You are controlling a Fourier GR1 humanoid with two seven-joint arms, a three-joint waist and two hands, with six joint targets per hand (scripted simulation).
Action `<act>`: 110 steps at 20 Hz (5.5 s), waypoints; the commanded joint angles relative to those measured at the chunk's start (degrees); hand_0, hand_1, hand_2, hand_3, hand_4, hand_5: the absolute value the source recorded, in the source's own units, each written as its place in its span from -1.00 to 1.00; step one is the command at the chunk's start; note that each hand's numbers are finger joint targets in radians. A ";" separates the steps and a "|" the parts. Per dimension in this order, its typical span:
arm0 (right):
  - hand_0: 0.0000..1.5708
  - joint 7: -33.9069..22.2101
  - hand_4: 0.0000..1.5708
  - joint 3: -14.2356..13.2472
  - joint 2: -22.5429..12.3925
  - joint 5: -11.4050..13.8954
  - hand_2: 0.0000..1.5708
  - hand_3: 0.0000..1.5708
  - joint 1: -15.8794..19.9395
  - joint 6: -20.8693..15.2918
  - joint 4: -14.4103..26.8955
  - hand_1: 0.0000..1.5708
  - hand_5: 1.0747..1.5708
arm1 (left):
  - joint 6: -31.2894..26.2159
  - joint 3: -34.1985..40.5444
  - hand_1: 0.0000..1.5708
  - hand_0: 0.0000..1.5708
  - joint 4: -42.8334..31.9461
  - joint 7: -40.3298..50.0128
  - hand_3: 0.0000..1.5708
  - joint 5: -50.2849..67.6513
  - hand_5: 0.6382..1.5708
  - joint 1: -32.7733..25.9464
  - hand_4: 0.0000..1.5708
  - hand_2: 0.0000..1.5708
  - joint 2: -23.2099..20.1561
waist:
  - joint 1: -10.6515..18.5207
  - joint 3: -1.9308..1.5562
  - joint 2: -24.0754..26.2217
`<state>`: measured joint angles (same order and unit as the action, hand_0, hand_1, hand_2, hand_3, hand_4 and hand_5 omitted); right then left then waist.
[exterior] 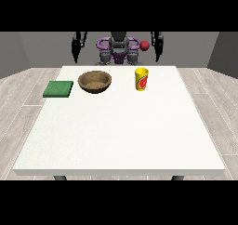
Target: Pick the cup and pour the ball into the bowl, then pick the bowl and place it on the pad
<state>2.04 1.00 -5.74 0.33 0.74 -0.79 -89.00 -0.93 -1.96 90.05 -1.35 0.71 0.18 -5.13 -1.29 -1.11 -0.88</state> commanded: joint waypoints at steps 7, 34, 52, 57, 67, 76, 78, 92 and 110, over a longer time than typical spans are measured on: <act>-1.00 -13.17 0.11 -0.99 2.69 -6.64 -1.00 -1.00 -3.66 -0.74 -7.75 -1.00 0.85 | 2.49 0.55 -1.00 -1.00 8.78 13.73 -1.00 6.58 0.99 -2.00 -0.16 -1.00 4.23 | -0.95 1.07 22.40; -1.00 -5.55 -0.14 -10.70 -3.61 -14.41 -1.00 -1.00 5.27 5.98 -14.89 -1.00 0.90 | 6.65 3.73 -1.00 -1.00 -5.64 -13.99 -1.00 -0.19 0.81 7.80 -0.48 -1.00 2.36 | -5.60 1.14 -11.61; -1.00 2.54 -0.14 -17.57 -8.61 -17.08 -1.00 -1.00 10.67 12.44 2.03 -1.00 0.97 | 3.52 11.07 -1.00 -1.00 -39.15 -29.34 -1.00 1.60 0.71 24.23 -0.73 -1.00 0.66 | -5.07 1.13 -12.56; -1.00 0.70 -0.14 -16.57 -8.78 -18.29 -1.00 -1.00 7.16 14.61 -2.68 -1.00 0.99 | 6.81 13.79 -0.11 -0.11 -49.08 -37.27 -1.00 0.64 0.96 24.18 0.28 -0.19 -0.18 | -8.75 1.14 -12.21; -1.00 -7.47 -0.20 -21.61 -13.96 -24.33 -1.00 -0.81 10.56 14.95 -2.11 -1.00 0.98 | 20.76 10.16 0.63 0.63 -54.39 -37.19 1.00 -7.63 0.67 26.89 0.79 1.00 2.01 | -8.66 1.12 -8.36; -1.00 -5.89 -0.19 -23.67 -16.88 -23.51 -1.00 -0.68 9.23 18.72 10.90 -1.00 0.97 | 35.73 -5.96 0.70 0.70 -52.59 -14.03 1.00 -29.90 0.90 36.06 0.79 1.00 0.90 | -5.82 0.72 1.29; -1.00 -6.89 -0.18 -23.48 -16.48 -24.91 -1.00 -0.78 9.66 19.27 10.80 -1.00 0.96 | 40.57 -10.15 0.73 0.73 -56.56 -11.26 1.00 -37.65 0.92 35.47 0.84 1.00 -0.61 | -6.97 0.64 1.62; -1.00 -1.69 -0.11 -23.94 -17.29 -23.61 -1.00 -0.78 12.47 23.19 22.59 -1.00 0.96 | 29.96 -27.79 0.67 0.67 -62.36 26.38 1.00 -61.27 0.91 54.34 0.87 1.00 5.08 | -6.16 1.00 3.55; -1.00 -3.82 -0.12 -21.41 -15.70 -21.42 -1.00 -0.66 17.86 19.75 26.32 -1.00 0.91 | -0.23 -44.27 -1.00 -1.00 -50.33 36.56 1.00 -72.86 1.00 55.73 0.43 0.45 5.13 | -7.09 1.11 6.35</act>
<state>0.36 -20.70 -21.67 -21.19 16.31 21.30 -62.73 4.34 -44.97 35.00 35.84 -72.62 57.24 0.00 -9.36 -0.04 4.98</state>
